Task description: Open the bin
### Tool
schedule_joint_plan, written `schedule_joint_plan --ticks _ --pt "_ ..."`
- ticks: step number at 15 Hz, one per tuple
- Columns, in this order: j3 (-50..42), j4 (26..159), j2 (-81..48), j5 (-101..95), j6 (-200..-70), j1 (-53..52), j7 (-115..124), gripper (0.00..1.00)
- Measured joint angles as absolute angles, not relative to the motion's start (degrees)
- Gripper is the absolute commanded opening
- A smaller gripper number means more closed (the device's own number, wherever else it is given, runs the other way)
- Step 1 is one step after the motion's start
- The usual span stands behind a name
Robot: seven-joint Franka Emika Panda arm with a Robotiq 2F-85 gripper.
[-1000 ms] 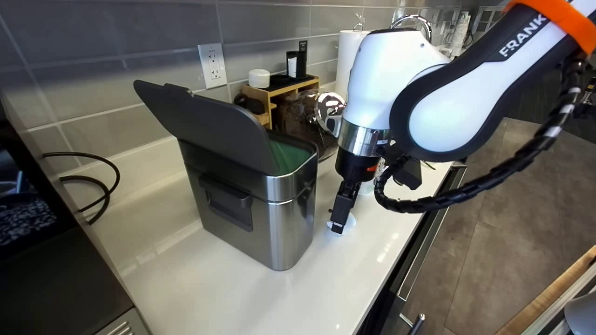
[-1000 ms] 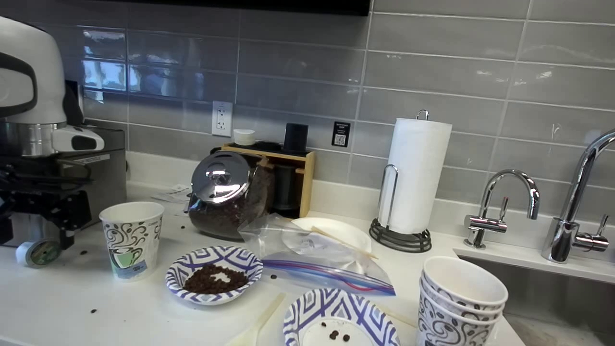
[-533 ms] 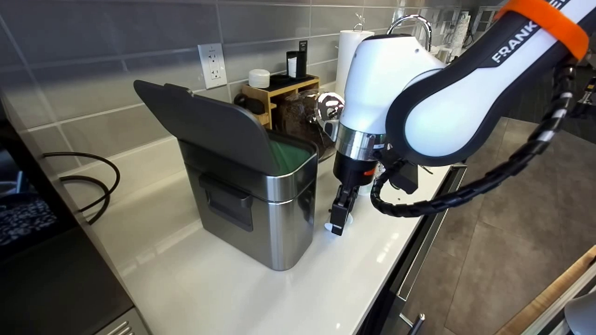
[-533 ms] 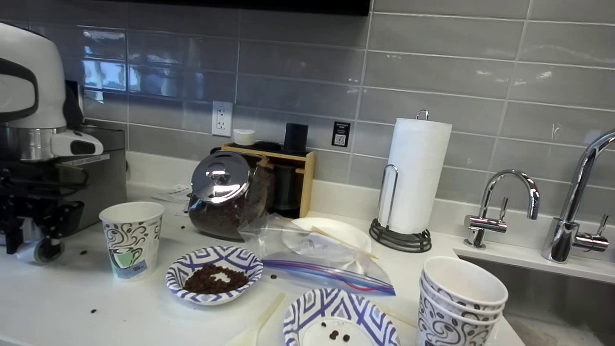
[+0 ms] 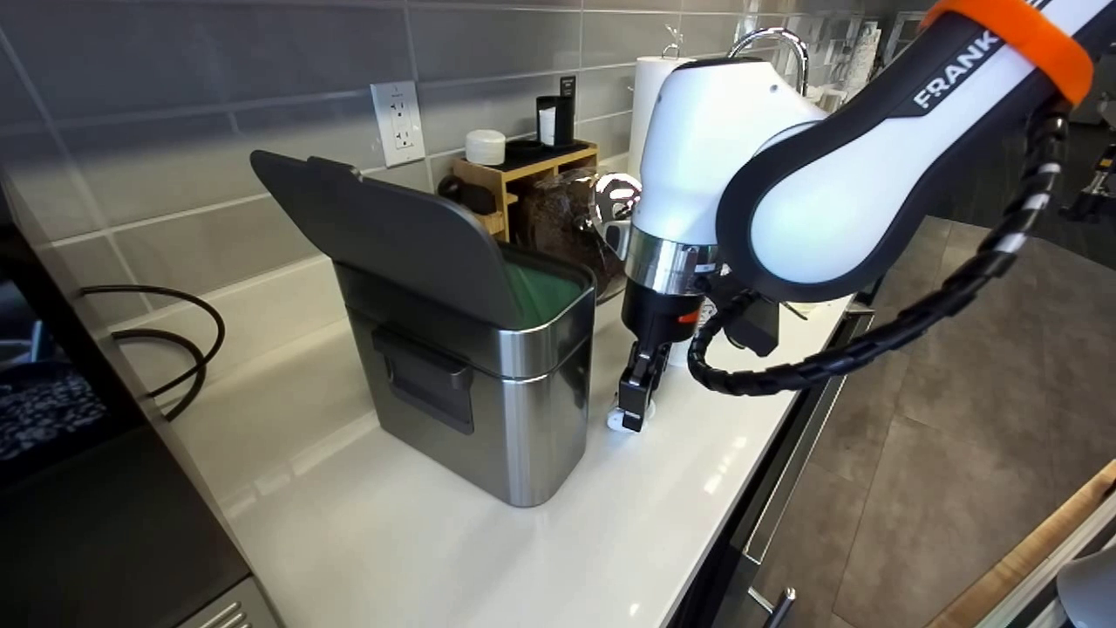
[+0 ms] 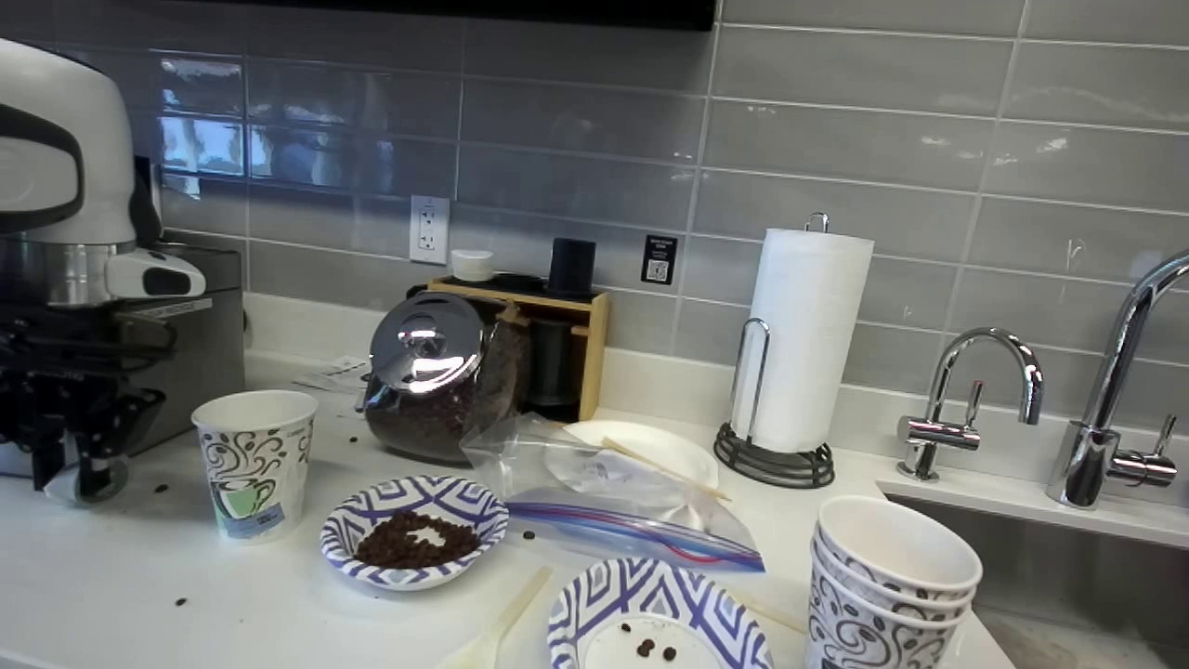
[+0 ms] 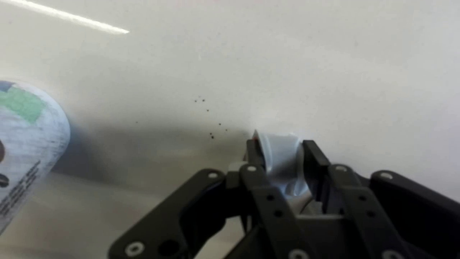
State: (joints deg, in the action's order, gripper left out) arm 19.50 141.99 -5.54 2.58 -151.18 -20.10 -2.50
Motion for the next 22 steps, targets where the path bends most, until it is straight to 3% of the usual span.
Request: schedule_joint_plan --ticks 15,22 --pt "16.0 137.8 7.0 11.0 -124.4 -17.0 -21.4 0.07" --pt "12.9 134.1 14.4 14.3 -122.8 -18.4 -31.8 0.07"
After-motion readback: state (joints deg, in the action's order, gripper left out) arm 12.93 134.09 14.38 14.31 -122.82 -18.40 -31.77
